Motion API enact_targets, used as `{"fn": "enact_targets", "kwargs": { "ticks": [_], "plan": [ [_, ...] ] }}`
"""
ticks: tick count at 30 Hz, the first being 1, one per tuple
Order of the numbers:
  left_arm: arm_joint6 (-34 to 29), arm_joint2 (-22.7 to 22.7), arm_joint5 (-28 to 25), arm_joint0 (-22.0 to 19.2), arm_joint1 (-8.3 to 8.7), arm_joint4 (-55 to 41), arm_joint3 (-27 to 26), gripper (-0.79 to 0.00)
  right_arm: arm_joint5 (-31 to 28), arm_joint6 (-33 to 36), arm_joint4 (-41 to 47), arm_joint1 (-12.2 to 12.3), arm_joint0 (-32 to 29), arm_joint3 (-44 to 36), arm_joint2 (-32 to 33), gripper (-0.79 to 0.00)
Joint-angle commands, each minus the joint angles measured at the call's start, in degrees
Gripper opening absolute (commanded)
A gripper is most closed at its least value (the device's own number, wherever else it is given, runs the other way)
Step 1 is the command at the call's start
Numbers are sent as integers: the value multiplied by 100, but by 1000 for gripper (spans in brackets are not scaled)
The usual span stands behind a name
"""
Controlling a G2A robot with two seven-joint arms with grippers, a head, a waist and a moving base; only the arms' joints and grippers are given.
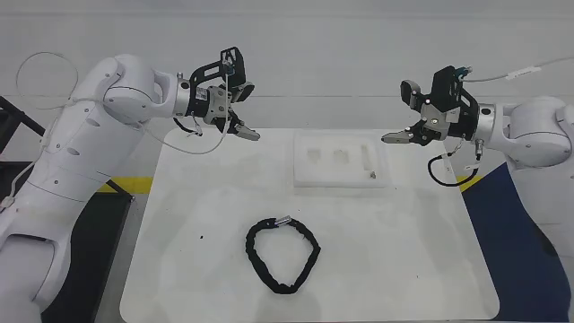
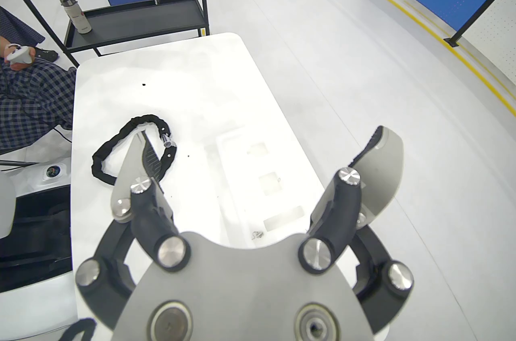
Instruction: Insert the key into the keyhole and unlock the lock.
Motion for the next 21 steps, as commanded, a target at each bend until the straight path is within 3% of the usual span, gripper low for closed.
{"fn": "enact_targets", "kwargs": {
  "ticks": [1,11,21],
  "plan": [
    [0,0,0,0,0,0,0,-1,0,0,0,0,0,0,0,0],
    [0,0,0,0,0,0,0,0,0,0,0,0,0,0,0,0],
    [0,0,0,0,0,0,0,0,477,-534,-338,-104,-219,496,-361,0]
  ]
}}
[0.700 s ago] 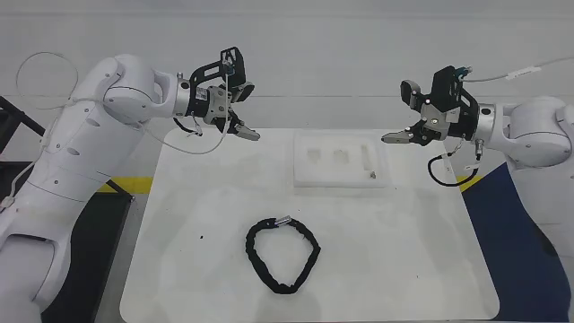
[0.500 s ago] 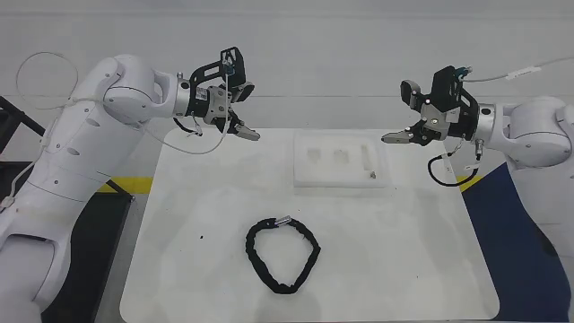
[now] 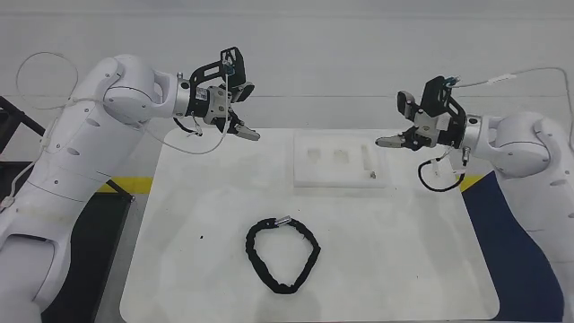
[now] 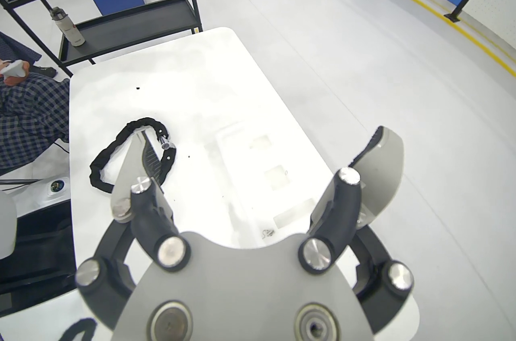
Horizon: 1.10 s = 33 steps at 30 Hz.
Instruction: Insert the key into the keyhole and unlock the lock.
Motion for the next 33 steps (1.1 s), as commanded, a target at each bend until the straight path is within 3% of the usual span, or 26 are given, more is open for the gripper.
{"fn": "enact_targets", "kwargs": {
  "ticks": [1,13,22,33],
  "plan": [
    [0,0,0,0,0,0,0,0,109,-62,-77,-38,20,184,-130,0],
    [0,0,0,0,0,0,0,0,992,-50,-297,-262,60,1000,-798,0],
    [0,0,0,0,0,0,0,0,2508,333,-547,-440,-78,1174,-1232,0],
    [0,0,0,0,0,0,0,0,3591,1072,-292,-708,21,1268,-1717,0]
  ]
}}
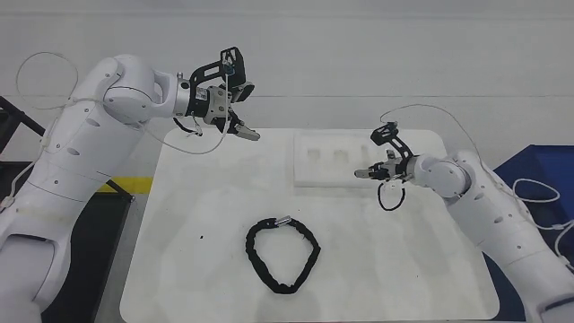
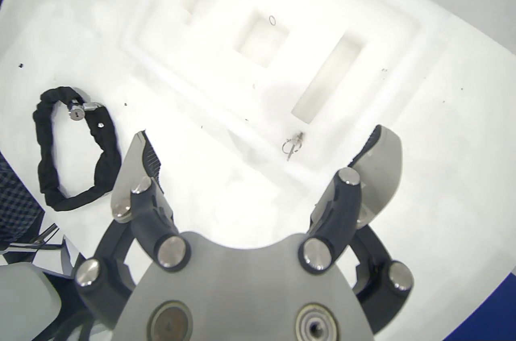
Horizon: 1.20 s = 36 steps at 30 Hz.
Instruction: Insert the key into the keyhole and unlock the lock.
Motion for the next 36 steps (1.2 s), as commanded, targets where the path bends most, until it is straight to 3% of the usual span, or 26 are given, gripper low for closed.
{"fn": "enact_targets", "kwargs": {
  "ticks": [1,5,8,22,36],
  "plan": [
    [0,0,0,0,0,0,0,0,205,27,62,-49,10,67,-64,0],
    [0,0,0,0,0,0,0,0,404,36,218,-130,55,260,-107,0],
    [0,0,0,0,0,0,0,0,233,70,745,-187,43,444,-53,0],
    [0,0,0,0,0,0,0,0,233,70,745,-187,43,444,-53,0],
    [0,0,0,0,0,0,0,0,861,433,40,-304,117,191,-291,0]
  ]
}}
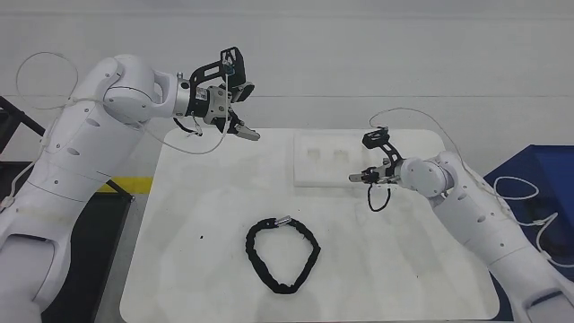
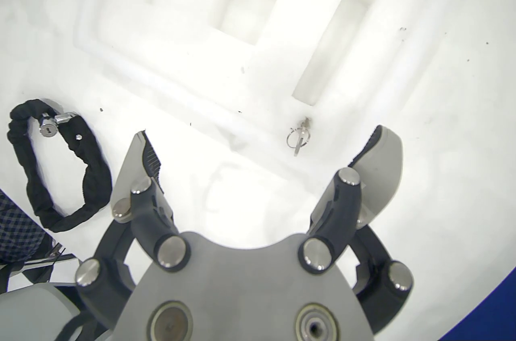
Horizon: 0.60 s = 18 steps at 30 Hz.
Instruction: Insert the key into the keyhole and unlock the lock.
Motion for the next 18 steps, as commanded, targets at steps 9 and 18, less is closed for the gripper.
{"fn": "enact_targets", "kwargs": {
  "ticks": [9,18],
  "plan": [
    [0,0,0,0,0,0,0,0,32,165,-40,-148,209,324,-117,0],
    [0,0,0,0,0,0,0,0,308,388,-9,-226,236,388,-116,-225]
  ]
}}
